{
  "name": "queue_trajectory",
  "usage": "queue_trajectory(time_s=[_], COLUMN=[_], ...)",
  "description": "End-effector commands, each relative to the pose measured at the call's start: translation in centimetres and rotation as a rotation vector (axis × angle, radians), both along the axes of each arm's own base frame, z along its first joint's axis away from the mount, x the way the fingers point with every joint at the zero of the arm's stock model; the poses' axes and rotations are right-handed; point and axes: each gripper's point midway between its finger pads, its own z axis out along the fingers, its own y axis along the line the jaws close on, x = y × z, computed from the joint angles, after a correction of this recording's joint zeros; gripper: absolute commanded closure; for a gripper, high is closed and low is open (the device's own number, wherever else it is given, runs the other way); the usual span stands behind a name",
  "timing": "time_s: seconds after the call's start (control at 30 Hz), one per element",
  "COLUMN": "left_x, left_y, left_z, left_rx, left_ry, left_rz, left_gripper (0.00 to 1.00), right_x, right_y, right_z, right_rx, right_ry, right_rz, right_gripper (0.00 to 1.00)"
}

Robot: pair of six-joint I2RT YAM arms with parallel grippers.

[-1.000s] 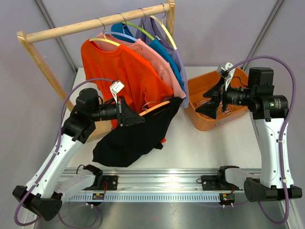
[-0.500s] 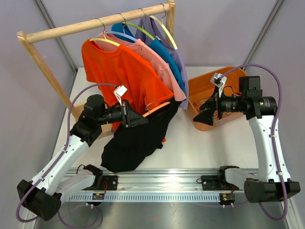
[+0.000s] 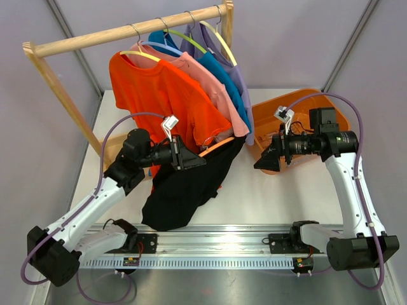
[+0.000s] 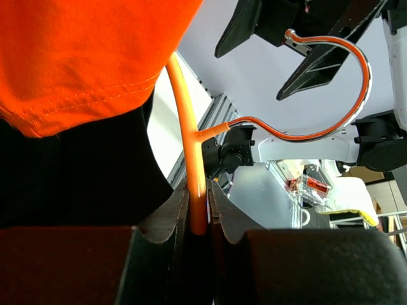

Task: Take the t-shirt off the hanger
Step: Remove the tshirt from the hanger

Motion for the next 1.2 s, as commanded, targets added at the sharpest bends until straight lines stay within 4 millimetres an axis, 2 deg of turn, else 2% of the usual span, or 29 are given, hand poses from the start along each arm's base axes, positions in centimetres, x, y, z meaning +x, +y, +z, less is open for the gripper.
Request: queue_trajectory(time_s=[0.0, 0.2, 0.43, 1.17], left_x=[0.8, 1.0, 1.0, 1.0], left_y=[-0.7, -1.5, -2.1, -1.8], left_z=[2.4, 1.6, 1.6, 0.7], left_rx=[-0.076, -0.072, -0.083, -0.06], left_ry=[-0.092, -0.061, -0.058, -0.021], left_rz=[0.022, 0.03, 0.02, 0.055], left_gripper=[1.0, 1.0, 1.0, 1.0], right_x=[-0.4, -0.8, -0.4, 0.9], right_y=[0.6, 0.9, 0.9, 1.9], right_z=[0.3, -0.4, -0.3, -0.3], right_rx=[0.037, 0.061, 0.063, 0.133], right_ry=[0.0, 0.051, 0.061, 0.177], right_rz=[0.021, 0.008, -0.011, -0.1], right_gripper=[0.04, 0.05, 0.05, 0.06])
